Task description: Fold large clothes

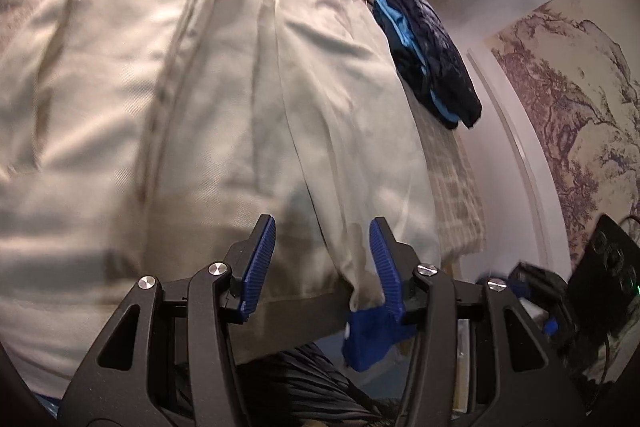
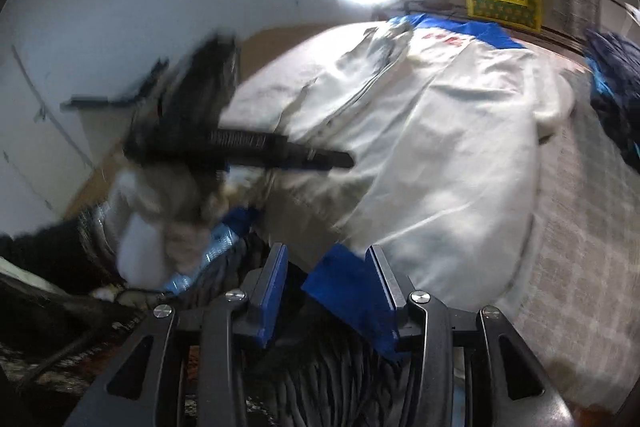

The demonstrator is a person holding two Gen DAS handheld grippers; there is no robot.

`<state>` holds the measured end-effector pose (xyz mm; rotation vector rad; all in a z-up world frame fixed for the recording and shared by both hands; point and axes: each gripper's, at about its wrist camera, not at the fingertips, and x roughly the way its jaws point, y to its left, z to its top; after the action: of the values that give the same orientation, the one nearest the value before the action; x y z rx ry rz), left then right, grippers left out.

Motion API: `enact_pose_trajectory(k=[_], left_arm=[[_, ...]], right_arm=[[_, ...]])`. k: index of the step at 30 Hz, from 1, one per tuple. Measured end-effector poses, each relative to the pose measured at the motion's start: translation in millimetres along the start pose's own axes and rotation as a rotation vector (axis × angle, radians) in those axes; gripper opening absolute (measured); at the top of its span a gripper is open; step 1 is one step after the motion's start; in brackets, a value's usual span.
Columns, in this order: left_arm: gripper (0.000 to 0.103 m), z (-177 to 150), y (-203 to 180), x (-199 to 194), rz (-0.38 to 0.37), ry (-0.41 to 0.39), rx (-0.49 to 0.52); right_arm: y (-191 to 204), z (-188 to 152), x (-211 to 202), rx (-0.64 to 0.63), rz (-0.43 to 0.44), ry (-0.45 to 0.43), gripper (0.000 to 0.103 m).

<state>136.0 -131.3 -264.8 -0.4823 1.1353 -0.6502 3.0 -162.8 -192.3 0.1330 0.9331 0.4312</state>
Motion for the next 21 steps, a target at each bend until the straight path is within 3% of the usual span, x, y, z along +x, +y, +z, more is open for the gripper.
enact_pose_trajectory(k=[7,8,9,10,14,17,21], left_arm=[[0.055,-17,-6,24,-0.042,0.069,-0.003],[0.04,-17,-7,26,-0.049,0.075,0.001],[0.004,-17,-9,30,-0.05,0.086,0.01],[0.001,-18,-11,34,-0.035,0.102,0.027],[0.001,-17,-13,14,0.044,0.03,0.066],[0.001,-13,1,-5,0.112,-0.005,0.044],[0.004,-14,4,-11,0.171,-0.006,0.052]], right_arm=[[-62,-24,-8,0.24,-0.112,-0.007,0.044],[-68,-26,-4,0.263,-0.12,0.005,0.044],[-72,-29,2,0.281,-0.124,0.021,0.044],[-75,-30,8,0.293,-0.114,0.037,0.043],[-66,-25,17,0.278,0.015,0.047,0.043],[-64,-14,14,0.227,0.018,0.024,0.043],[-99,9,13,0.273,0.019,-0.007,0.043]])
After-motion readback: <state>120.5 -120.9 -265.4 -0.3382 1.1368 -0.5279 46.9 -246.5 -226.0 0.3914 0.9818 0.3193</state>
